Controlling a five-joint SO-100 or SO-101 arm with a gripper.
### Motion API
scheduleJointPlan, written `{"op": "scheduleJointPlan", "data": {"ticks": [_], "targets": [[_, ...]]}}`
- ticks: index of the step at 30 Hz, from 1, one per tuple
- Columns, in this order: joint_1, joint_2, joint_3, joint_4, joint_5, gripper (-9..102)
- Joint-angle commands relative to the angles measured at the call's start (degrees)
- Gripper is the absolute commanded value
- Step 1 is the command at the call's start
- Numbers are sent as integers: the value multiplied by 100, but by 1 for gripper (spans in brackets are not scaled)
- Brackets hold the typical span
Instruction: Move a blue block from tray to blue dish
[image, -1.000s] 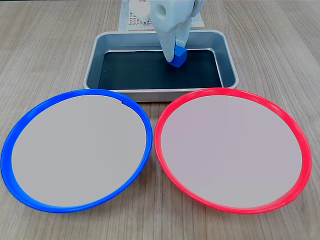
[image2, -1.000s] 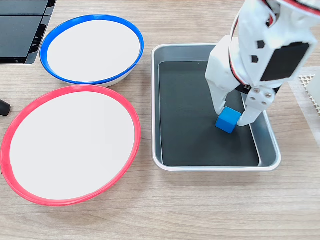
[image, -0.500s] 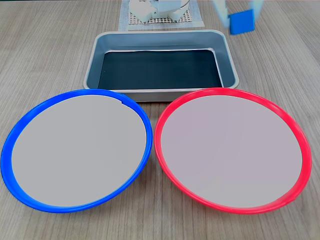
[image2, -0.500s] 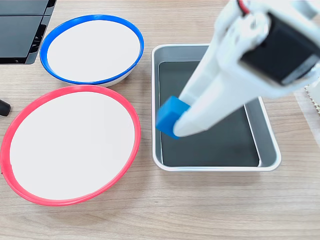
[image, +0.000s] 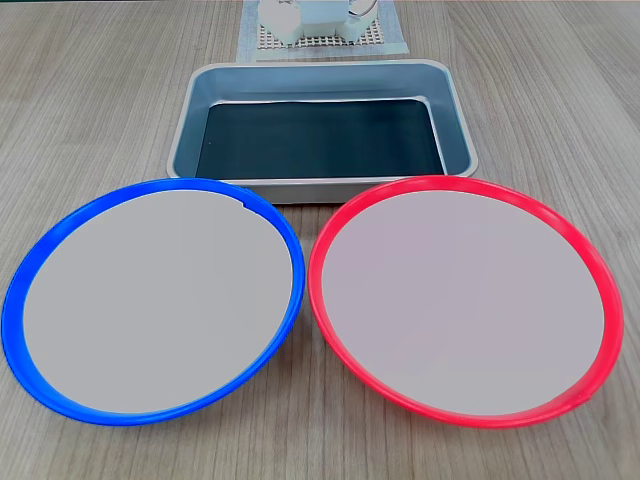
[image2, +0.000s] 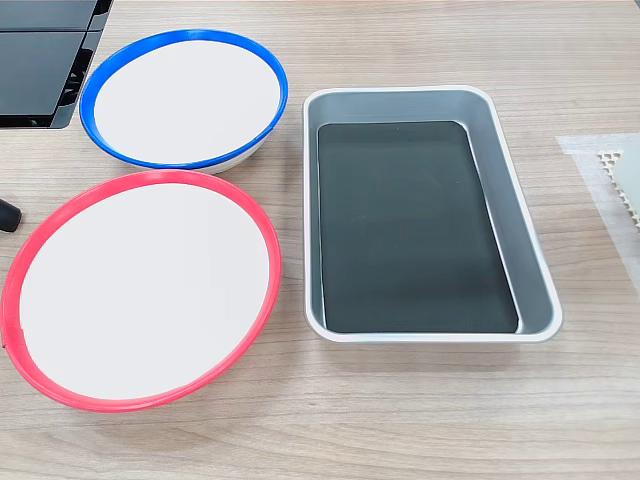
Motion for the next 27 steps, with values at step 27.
{"op": "scheduleJointPlan", "data": {"ticks": [27], "targets": [[1204,-5177,-853,747,-4447,0]]}}
